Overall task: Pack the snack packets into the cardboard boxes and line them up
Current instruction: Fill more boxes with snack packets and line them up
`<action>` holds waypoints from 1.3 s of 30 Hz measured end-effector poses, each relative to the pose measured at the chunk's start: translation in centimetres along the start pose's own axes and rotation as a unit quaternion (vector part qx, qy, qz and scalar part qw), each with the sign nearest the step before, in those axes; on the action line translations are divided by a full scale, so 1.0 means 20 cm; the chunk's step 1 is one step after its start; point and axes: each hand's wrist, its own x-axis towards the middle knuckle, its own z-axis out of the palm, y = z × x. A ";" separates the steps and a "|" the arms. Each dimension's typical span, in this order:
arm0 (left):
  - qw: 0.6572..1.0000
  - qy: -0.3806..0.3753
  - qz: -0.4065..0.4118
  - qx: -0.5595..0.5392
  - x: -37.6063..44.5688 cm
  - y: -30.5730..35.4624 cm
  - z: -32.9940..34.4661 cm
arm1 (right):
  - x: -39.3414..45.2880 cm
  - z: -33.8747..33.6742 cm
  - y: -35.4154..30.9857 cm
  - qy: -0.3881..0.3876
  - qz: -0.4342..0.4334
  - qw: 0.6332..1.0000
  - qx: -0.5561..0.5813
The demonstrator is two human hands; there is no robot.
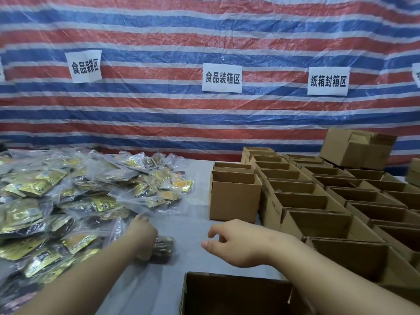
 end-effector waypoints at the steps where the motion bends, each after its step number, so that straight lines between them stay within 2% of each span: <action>1: 0.997 0.008 -0.006 -0.074 -0.02 -0.01 -0.02 | 0.00 -0.01 0.01 0.012 0.002 1.000 0.008; 3: 0.969 0.026 -0.024 -0.243 -0.07 -0.02 -0.07 | -0.01 -0.02 0.03 0.045 0.007 0.998 0.034; 7: 0.864 0.118 -0.035 -0.488 -0.21 -0.07 -0.36 | -0.01 -0.04 0.05 0.160 -0.001 0.979 0.129; 10: 0.802 0.193 -0.021 -0.565 -0.35 -0.09 -0.67 | -0.04 -0.08 0.01 0.241 -0.006 0.937 0.252; 14: 0.716 0.235 0.068 -0.653 -0.59 0.00 -1.03 | -0.13 -0.14 -0.04 0.244 -0.063 0.865 0.434; 15: 0.706 0.239 0.097 -0.659 -0.65 0.04 -1.10 | -0.16 -0.15 -0.05 0.243 -0.096 0.845 0.467; 17: 0.714 0.267 0.150 -0.630 -0.74 0.13 -1.21 | -0.21 -0.18 -0.06 0.231 -0.172 0.800 0.526; 19: 0.744 0.279 0.162 -0.585 -0.79 0.21 -1.29 | -0.27 -0.21 -0.06 0.216 -0.212 0.769 0.563; 21: 0.770 0.238 0.150 -0.572 -0.82 0.25 -1.34 | -0.33 -0.22 -0.05 0.224 -0.214 0.756 0.576; 23: 0.775 0.198 0.177 -0.573 -0.85 0.28 -1.36 | -0.38 -0.22 -0.04 0.247 -0.203 0.754 0.574; 26: 0.764 0.197 0.212 -0.576 -0.89 0.32 -1.37 | -0.44 -0.19 0.01 0.276 -0.209 0.746 0.569; 28: 0.732 0.198 0.250 -0.602 -0.92 0.36 -1.34 | -0.49 -0.18 0.02 0.282 -0.228 0.731 0.578; 30: 0.686 0.213 0.279 -0.637 -0.97 0.37 -1.29 | -0.52 -0.17 0.04 0.309 -0.226 0.701 0.602; 32: 0.661 0.236 0.248 -0.668 -1.01 0.35 -1.21 | -0.55 -0.16 0.07 0.358 -0.201 0.666 0.623; 35: 0.661 0.221 0.089 -0.712 -1.02 0.32 -1.04 | -0.57 -0.12 0.10 0.399 -0.165 0.638 0.637; 37: 0.693 0.164 0.007 -0.702 -1.02 0.32 -0.90 | -0.57 -0.08 0.11 0.402 -0.151 0.625 0.652; 39: 0.731 0.105 -0.013 -0.674 -1.02 0.36 -0.73 | -0.55 -0.03 0.10 0.390 -0.145 0.604 0.680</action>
